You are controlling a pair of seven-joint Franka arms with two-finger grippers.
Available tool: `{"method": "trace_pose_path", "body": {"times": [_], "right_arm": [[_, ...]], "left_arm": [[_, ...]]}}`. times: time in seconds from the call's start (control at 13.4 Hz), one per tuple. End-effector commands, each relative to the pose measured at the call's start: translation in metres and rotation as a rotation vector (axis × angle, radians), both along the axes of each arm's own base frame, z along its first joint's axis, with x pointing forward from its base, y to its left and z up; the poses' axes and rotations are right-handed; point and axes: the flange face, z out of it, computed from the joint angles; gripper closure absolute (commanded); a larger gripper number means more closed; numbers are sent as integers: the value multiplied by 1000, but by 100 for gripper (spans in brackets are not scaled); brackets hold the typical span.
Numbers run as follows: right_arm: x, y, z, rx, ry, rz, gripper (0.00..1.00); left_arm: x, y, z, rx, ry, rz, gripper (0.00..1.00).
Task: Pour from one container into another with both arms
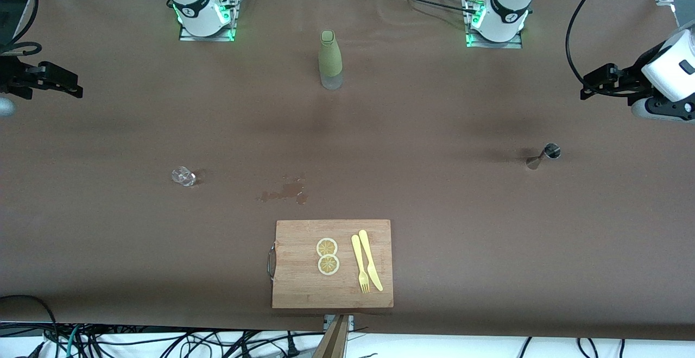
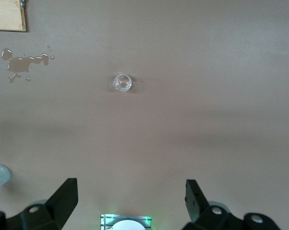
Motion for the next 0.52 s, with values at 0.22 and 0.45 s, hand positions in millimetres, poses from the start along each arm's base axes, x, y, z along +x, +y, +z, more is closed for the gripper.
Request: {"method": "trace_pose_path", "body": {"times": [0.22,0.45], "right_arm": [[-1,-2,3,6,-8,-6,0],[-1,-1,3,9,-9,-9,0]], "left_arm": [[-1,1,4,41,-14,7,0],[0,2,5,41,-17,9,0]]}}
